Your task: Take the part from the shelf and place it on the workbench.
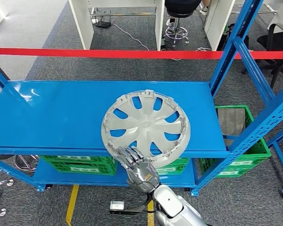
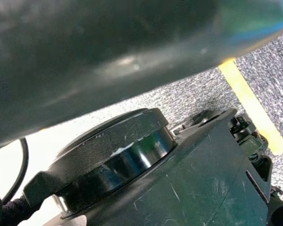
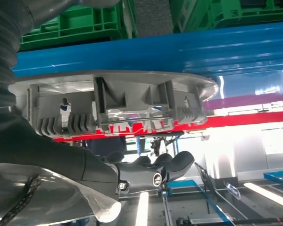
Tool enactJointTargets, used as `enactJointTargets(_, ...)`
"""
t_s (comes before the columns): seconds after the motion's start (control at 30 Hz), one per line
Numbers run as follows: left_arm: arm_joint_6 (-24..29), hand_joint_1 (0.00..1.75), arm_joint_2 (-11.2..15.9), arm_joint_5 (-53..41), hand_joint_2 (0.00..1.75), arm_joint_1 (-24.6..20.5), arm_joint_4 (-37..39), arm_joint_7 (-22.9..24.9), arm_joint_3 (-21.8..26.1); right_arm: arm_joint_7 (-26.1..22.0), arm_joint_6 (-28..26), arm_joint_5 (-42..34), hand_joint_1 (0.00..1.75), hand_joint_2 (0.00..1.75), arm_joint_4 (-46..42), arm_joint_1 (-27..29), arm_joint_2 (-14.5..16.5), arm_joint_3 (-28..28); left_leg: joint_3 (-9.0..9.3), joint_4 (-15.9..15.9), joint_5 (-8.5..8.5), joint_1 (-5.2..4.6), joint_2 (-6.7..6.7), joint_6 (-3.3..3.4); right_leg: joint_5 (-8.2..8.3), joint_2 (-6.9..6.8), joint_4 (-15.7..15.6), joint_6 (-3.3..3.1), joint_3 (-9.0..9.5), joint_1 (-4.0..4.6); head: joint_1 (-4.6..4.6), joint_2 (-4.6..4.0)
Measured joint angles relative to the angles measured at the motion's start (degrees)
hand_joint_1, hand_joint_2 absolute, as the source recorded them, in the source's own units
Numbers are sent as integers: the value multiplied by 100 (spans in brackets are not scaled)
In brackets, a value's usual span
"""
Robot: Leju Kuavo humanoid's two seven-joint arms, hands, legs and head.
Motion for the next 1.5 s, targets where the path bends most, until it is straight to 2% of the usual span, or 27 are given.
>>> enactJointTargets(1.07, 62, 0, 0, -72, 0, 6, 0, 2, 1, 319, 0, 153, 0, 175, 12, -35, -28, -645, 0, 3, 0, 0, 0, 0, 0, 0, 0, 0, 0, 0, 1, 0)
enactJointTargets(1.5, 77, 0, 0, -72, 0, 6, 0, 0, 23, 673, 0, 490, 0, 175, 43, -61, -30, -627, -1, 3, 0, 0, 0, 0, 0, 0, 0, 0, 1, 0, 1, 0)
